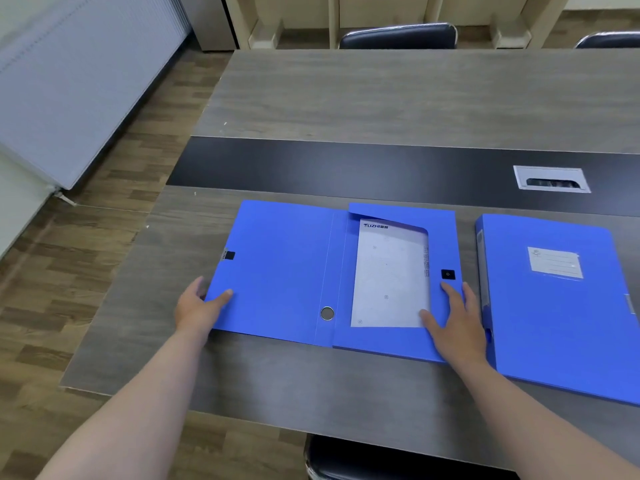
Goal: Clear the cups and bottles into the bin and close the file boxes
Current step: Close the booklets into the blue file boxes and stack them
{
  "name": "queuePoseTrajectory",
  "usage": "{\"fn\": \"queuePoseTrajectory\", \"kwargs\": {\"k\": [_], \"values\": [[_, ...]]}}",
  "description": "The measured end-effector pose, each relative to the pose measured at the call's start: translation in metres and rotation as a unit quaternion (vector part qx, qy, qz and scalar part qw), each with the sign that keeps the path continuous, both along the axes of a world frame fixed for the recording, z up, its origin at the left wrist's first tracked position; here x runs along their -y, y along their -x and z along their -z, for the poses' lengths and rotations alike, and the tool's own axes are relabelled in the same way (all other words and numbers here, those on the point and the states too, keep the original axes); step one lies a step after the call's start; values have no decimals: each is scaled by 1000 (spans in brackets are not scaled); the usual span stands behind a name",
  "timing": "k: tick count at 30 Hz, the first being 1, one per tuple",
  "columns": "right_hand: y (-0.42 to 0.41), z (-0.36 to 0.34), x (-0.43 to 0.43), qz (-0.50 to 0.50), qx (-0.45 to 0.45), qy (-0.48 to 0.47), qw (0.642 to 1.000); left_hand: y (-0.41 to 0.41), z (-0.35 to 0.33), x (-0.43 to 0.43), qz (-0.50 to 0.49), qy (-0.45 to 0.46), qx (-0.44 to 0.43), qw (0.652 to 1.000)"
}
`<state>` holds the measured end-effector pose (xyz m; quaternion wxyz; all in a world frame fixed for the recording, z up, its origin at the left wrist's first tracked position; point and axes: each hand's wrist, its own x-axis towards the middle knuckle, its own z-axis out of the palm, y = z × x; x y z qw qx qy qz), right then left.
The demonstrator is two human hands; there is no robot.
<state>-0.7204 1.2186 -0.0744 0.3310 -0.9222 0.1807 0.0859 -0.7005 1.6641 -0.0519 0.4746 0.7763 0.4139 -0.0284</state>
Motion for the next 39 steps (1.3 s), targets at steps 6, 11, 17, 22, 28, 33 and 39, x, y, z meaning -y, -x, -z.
{"fn": "queuePoseTrajectory", "kwargs": {"k": [6, 11, 17, 22, 28, 33, 39], "values": [[0, -2, 1, 0, -3, -10, 1000, 1, -48, -6, -16, 82, 71, 994], [0, -5, 2, -3, -6, -18, 1000, 12, -102, 22, 47, 144, 112, 982], [1, -11, 2, -7, -6, -38, 999, 30, -156, 94, 137, 194, 142, 961], [0, -12, 8, -16, -6, -81, 997, 40, -159, 175, 263, 206, 128, 934], [-3, -9, 16, -8, 3, -153, 988, 34, -129, 272, 349, 151, 89, 920], [-12, -10, 19, 52, 6, -304, 951, 33, -101, 321, 410, 40, 43, 910], [-16, -21, 33, 172, -19, -490, 855, 29, -67, 365, 461, -97, -26, 882]]}}
